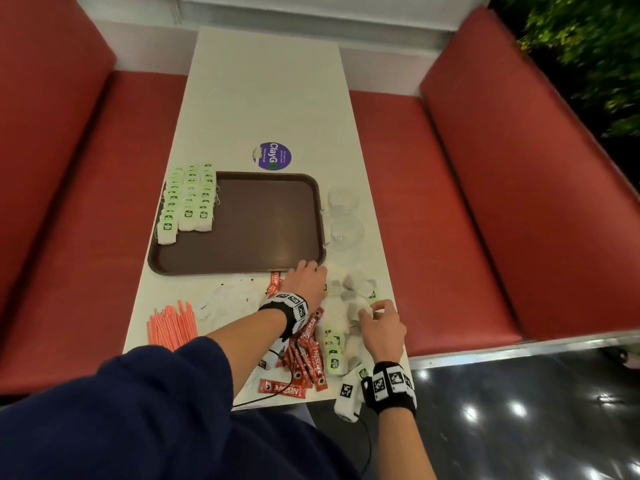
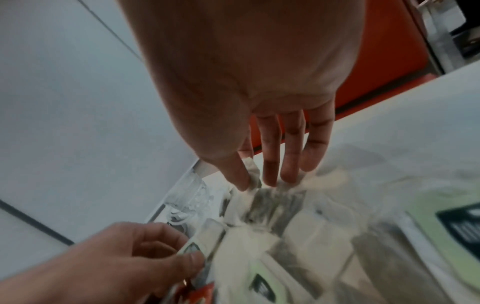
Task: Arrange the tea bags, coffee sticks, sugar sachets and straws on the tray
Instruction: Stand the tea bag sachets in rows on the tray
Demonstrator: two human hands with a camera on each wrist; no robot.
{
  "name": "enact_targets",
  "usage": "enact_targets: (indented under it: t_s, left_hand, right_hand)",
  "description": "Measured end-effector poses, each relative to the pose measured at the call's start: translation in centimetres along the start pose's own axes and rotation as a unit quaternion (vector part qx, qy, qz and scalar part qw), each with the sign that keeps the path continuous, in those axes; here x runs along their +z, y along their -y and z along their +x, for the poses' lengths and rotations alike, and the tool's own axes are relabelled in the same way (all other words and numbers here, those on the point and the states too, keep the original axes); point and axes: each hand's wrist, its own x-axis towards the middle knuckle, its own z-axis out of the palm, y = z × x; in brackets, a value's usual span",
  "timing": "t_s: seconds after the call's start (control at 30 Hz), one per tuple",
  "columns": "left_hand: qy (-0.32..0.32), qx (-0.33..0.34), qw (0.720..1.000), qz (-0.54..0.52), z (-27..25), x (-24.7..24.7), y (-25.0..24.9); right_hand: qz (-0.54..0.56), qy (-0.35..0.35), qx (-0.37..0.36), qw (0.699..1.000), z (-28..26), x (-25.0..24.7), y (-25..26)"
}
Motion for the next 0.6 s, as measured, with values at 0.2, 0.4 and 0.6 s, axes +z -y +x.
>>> enact_targets:
  t_s: [0.2, 0.4, 0.6]
  left_hand:
    - [-0.004, 0.024, 0.984, -0.175, -0.6, -2.1, 0.2]
    - [-0.048, 0.067, 0.965, -0.249, -3.5, -6.5, 3.2]
    - [-0.099, 0.015, 0.963, -0.249, -6.8, -11.6, 12.2]
  right_hand:
    - [0.089, 0.003, -0.087, 0.992, -1.2, -2.9, 2.2]
    - [0.136, 0.063, -0.150, 0.977, -2.5, -3.5, 6.3]
    - [0.157, 0.145, -0.184, 0.959, -2.1, -0.5, 11.2]
